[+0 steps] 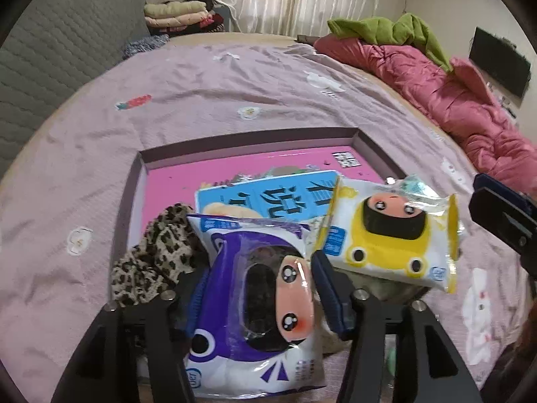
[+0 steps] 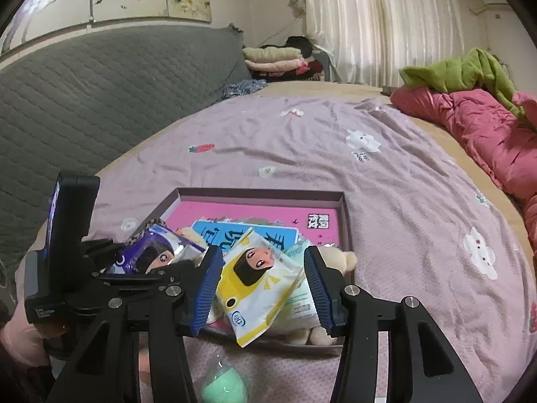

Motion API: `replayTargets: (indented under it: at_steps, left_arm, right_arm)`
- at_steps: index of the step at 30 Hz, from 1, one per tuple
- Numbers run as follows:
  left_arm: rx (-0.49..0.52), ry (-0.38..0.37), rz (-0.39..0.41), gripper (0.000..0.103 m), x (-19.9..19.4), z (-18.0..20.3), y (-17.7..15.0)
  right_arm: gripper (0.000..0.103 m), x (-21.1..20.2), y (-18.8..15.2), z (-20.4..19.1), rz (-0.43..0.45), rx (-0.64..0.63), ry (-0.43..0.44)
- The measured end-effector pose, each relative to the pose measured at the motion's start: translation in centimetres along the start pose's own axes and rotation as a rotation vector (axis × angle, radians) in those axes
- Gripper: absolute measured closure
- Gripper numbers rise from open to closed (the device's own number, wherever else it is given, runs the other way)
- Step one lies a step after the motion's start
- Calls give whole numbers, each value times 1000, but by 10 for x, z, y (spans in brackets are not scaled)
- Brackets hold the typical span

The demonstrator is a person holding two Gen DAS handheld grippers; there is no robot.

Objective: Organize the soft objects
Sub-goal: 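Lower both wipe packs into the box and open both tools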

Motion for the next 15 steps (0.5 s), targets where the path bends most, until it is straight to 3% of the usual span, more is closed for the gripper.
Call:
replayTargets:
  at_steps: [6, 15]
  left_arm:
    - [-6, -14, 8, 42, -3, 1, 1]
    - [-20, -23, 96, 42, -27, -5, 15]
  right_arm:
    - [46, -6, 2, 4, 16, 26, 3]
    - [44, -10, 2, 3, 22, 26, 10]
Point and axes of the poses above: each gripper's, at about its wrist camera, not at the fingertips, and x roughly the way its jaws point, z to its right, y to its top, the point moved 2 cm from there along x, roughly the way its jaws point, and after that the axes turned 14 degrees about z, right-handed, at the moved point
